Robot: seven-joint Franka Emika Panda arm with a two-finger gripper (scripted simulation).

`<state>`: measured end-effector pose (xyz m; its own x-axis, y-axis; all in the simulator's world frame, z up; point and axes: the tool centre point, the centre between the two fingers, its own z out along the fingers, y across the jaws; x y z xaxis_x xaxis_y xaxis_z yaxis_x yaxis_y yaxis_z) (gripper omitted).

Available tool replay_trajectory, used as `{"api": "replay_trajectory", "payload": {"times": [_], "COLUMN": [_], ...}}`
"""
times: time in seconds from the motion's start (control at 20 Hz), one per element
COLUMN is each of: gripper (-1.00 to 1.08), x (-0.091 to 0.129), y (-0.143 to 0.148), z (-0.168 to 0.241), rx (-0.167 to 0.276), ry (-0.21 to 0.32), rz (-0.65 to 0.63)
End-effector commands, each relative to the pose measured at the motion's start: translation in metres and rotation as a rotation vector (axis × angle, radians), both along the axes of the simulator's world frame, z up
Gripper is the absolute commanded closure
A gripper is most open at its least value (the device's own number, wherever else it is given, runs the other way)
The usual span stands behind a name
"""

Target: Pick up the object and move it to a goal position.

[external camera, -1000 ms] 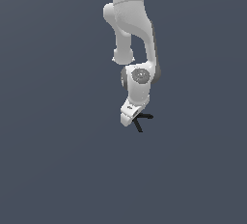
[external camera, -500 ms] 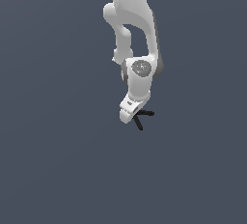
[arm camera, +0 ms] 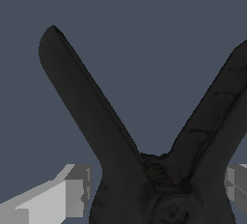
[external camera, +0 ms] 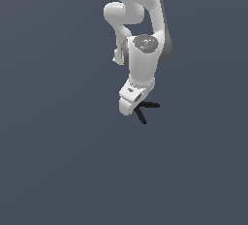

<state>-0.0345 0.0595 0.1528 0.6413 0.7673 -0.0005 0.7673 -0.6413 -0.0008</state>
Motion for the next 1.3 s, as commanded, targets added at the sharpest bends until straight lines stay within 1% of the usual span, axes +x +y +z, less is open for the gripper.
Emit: {"api": "replay_trajectory", "payload": {"times": [0.0,0.85,1.05,1.25], "gripper": [1.08,1.08,1.08,1.08], "x": [0.004,0.034,0.041,0.046], "y": [-0.001,-0.006,-0.007,-0.008], "z": [0.029,0.205,0.239,0.264], "rx": [0.001,0.002,0.001,0.001], "ry": [-0.001,-0.001,-0.001,-0.001], "rz": [0.001,0.001,0.0,-0.001]}}
